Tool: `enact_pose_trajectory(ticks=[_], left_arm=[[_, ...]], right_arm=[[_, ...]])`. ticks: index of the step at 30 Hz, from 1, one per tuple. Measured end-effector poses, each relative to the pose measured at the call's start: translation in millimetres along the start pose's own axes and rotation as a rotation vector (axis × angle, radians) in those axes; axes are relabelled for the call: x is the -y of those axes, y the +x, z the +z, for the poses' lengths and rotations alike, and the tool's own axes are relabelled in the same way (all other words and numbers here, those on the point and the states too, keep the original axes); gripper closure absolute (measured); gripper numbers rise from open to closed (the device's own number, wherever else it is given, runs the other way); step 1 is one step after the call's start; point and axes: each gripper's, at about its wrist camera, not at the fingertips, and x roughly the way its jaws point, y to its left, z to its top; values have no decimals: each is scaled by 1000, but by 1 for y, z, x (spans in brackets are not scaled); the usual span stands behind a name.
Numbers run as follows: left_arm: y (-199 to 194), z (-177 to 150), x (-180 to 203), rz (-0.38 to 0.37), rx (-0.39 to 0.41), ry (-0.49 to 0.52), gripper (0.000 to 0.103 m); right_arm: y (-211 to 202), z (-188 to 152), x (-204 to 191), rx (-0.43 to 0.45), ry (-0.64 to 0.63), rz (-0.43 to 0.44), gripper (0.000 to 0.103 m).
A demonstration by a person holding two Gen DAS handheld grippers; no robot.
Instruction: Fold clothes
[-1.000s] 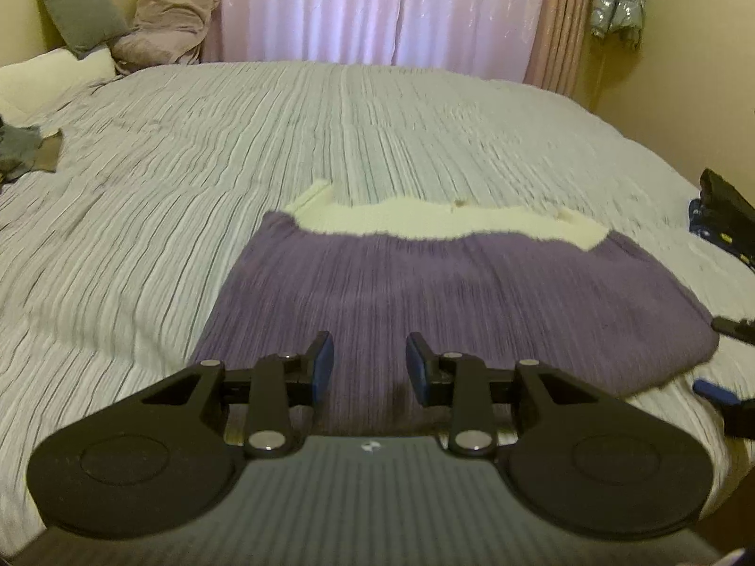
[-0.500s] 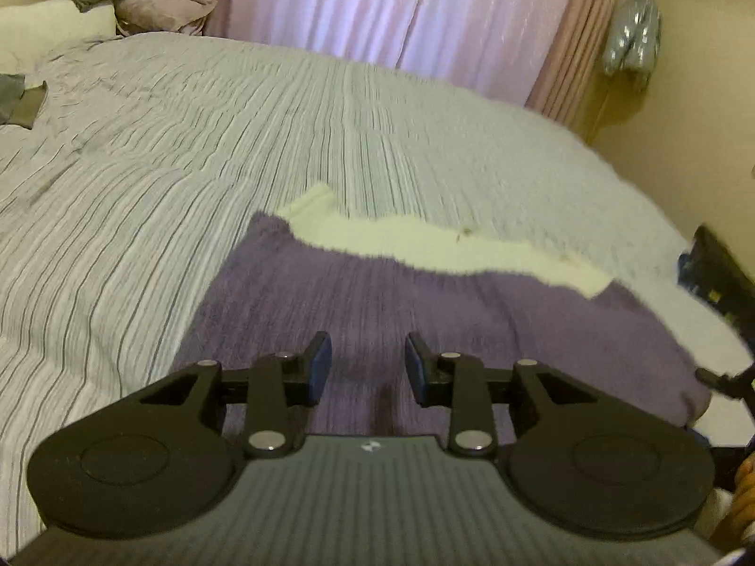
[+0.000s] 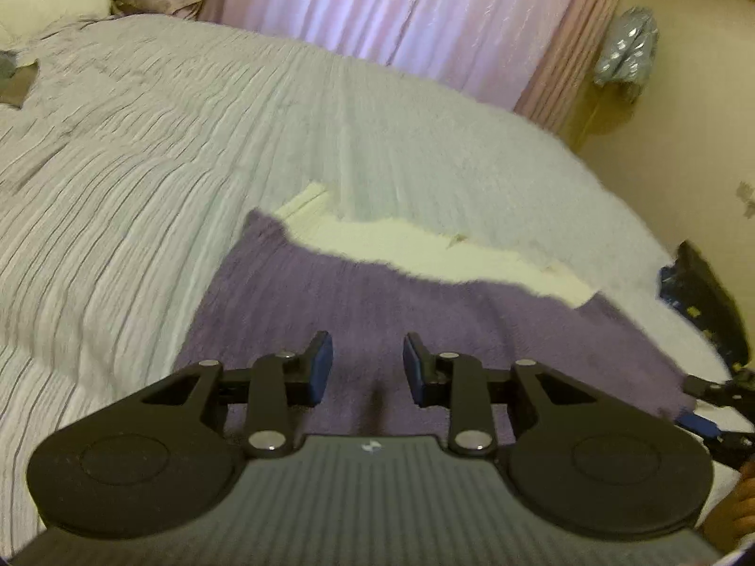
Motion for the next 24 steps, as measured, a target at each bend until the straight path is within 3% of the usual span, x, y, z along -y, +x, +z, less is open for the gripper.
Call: enact_pose_trajectory(ticks=[3, 5, 6, 12, 13, 16, 19, 20, 21, 22, 24], left_arm=[[11, 9, 21, -46, -12, 67, 79], [23, 12, 35, -50, -33, 114, 79], [28, 12, 41, -57, -44, 128, 79], [38, 2, 33, -23, -72, 114, 81], [37, 1, 29, -17, -72, 105, 81], [33, 4, 26, -16, -59, 101, 81], [38, 9, 39, -51, -50, 137, 84], [42, 11, 45, -64, -52, 150, 85], [46, 13, 51, -86, -54, 166, 85], [51, 14, 57, -106, -58, 181, 86], [65, 15, 66, -118, -72, 212, 89]], right_arm=[[26, -3, -34, -32, -230, -49, 47], [46, -10, -59, -123, -454, -188, 47], [50, -14, -63, -144, -509, -240, 47], [11, -19, -30, -141, -470, -378, 47], [0, -18, -26, -105, -475, -428, 47], [-27, -9, -35, 49, -518, -423, 47], [-17, -11, -68, 89, -647, -127, 49], [-3, -14, -77, 64, -666, -42, 55], [11, -17, -86, 38, -683, 42, 68], [29, -20, -93, 15, -694, 73, 73], [66, -26, -108, -29, -715, 135, 74]])
